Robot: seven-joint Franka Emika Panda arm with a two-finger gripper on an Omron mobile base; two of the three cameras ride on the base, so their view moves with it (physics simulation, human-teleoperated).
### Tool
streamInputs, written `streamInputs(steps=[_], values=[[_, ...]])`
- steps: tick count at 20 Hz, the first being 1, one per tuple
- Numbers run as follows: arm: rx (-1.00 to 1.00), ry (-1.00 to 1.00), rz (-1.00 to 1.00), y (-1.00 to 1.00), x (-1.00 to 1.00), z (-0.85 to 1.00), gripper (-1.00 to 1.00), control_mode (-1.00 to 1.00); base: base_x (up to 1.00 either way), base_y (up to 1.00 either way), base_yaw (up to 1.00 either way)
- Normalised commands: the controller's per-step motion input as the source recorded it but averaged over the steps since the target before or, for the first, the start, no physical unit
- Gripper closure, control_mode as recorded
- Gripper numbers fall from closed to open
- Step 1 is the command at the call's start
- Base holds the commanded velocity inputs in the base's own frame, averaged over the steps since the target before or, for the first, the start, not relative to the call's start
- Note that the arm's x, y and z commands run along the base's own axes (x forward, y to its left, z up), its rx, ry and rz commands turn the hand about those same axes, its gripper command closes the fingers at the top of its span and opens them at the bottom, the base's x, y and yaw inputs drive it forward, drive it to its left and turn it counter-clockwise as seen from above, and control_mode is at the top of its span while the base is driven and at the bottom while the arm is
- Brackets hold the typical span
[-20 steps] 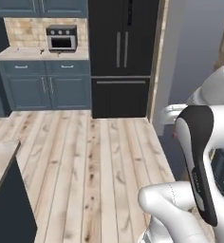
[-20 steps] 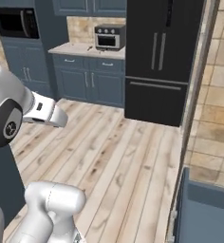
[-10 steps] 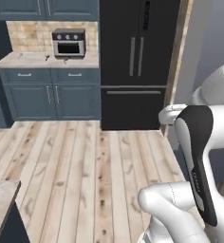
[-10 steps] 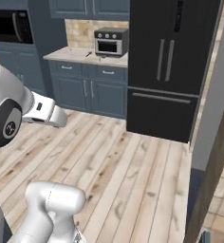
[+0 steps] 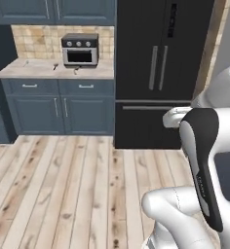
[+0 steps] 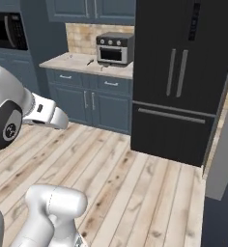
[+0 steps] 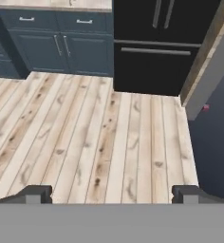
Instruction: Organize the utensils by type. Pick up the wooden spoons from the counter and place them in the open cabinet. Then pick up the metallic utensils from the counter and place them in the open drawer.
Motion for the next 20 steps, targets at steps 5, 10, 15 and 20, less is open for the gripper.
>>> streamInputs(steps=[5,10,15,20], values=[[0.00,0.00,0.00,0.00,0.00,0.00,-1.00,1.00,1.00,0.24,0.07],[0.00,0.00,0.00,0.00,0.00,0.00,-1.00,1.00,1.00,0.46,0.02],[0.00,0.00,0.00,0.00,0.00,0.00,-1.00,1.00,1.00,0.50,0.01],[0.00,0.00,0.00,0.00,0.00,0.00,-1.00,1.00,1.00,0.57,0.00]])
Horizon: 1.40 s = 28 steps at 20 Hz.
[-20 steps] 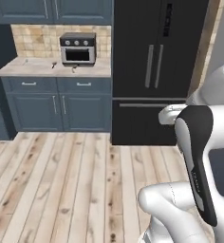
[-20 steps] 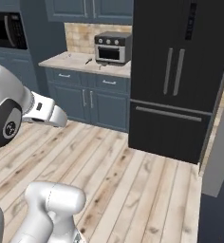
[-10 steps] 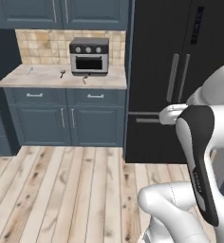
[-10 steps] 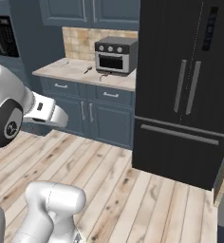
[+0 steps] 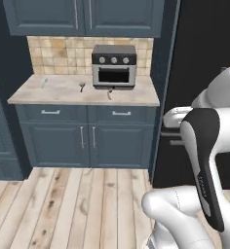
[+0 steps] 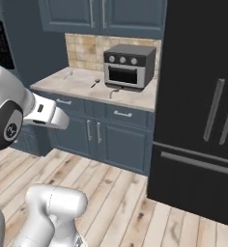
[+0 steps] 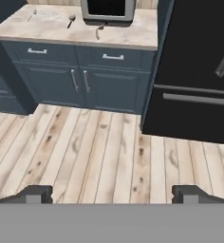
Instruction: Organize the utensils by type. Pick up the wooden spoons from the counter and place them in the open cabinet. Then pick up the metallic utensils from the counter and place them in the open drawer.
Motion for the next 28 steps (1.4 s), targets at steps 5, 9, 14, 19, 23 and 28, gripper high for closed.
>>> streamInputs(steps=[5,9,14,19,23,28], values=[[0.00,0.00,0.00,0.00,0.00,0.00,-1.00,1.00,1.00,0.57,0.00],[0.00,0.00,0.00,0.00,0.00,0.00,-1.00,1.00,1.00,0.64,-0.02],[0.00,0.00,0.00,0.00,0.00,0.00,-1.00,1.00,0.93,0.67,-0.12],[0.00,0.00,0.00,0.00,0.00,0.00,-1.00,1.00,0.69,0.42,-0.43],[0.00,0.00,0.00,0.00,0.00,0.00,-1.00,1.00,0.46,-0.08,-0.62],[0.00,0.00,0.00,0.00,0.00,0.00,-1.00,1.00,0.38,-0.37,-0.31]])
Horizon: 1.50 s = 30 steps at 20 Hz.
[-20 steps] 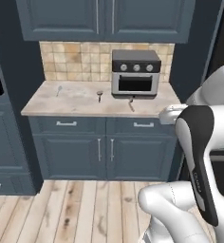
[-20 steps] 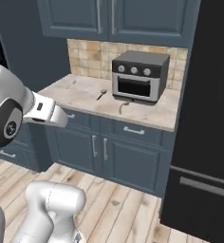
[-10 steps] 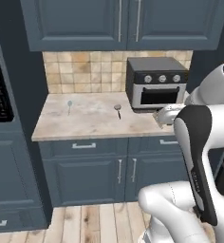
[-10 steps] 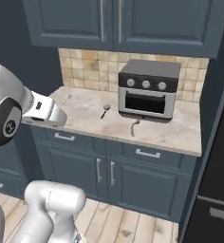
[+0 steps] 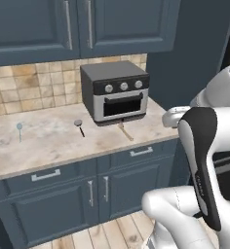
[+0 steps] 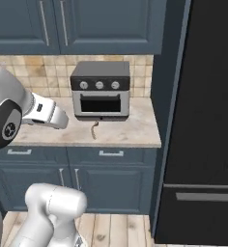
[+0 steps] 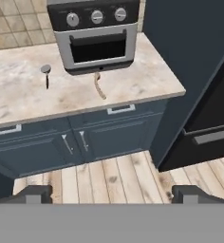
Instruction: Organize the utensils by type. Pick up the wooden spoons from the counter and place them in the open cabinet. Then pick up the metallic utensils from the counter and place them in the open drawer.
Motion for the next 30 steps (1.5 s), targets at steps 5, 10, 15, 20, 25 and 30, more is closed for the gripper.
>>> streamInputs(steps=[5,10,15,20,25,30], values=[[0.00,0.00,0.00,0.00,0.00,0.00,-1.00,1.00,0.61,0.02,0.18],[0.00,0.00,0.00,0.00,0.00,0.00,-1.00,1.00,0.63,-0.09,0.34],[0.00,0.00,0.00,0.00,0.00,0.00,-1.00,1.00,0.41,-0.41,0.15],[0.00,0.00,0.00,0.00,0.00,0.00,-1.00,1.00,0.39,-0.43,0.05],[0.00,0.00,0.00,0.00,0.00,0.00,-1.00,1.00,0.46,-0.14,0.00],[0.00,0.00,0.00,0.00,0.00,0.00,-1.00,1.00,0.51,-0.10,0.00]])
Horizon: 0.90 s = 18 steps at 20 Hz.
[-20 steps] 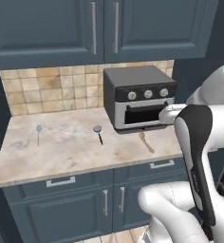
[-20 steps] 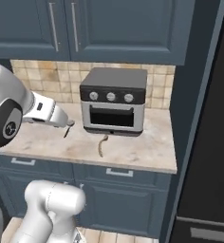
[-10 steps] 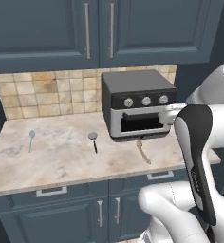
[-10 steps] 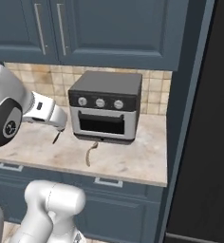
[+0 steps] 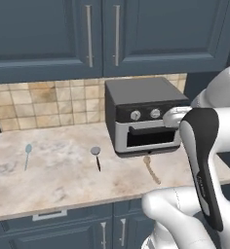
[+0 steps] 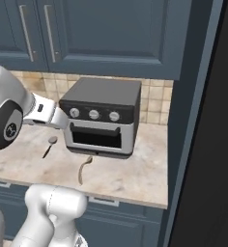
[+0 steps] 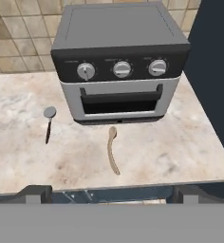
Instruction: Organize the utensils by type. Pick up the wooden spoons from the counter and place them in the open cabinet. Then pick up the metallic utensils from the counter and place them in the open drawer.
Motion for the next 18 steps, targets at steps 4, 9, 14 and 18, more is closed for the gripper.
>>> streamInputs(steps=[4,9,14,18], values=[[0.00,0.00,0.00,0.00,0.00,0.00,-1.00,1.00,0.22,-0.09,0.00],[0.00,0.01,0.00,0.00,0.00,-0.07,-1.00,-1.00,0.00,-0.01,0.00],[-0.03,0.03,0.00,-0.01,0.00,-0.43,-1.00,-1.00,0.00,0.00,0.00],[0.00,0.12,0.00,-0.02,0.03,-0.49,-1.00,-1.00,0.00,0.00,0.00]])
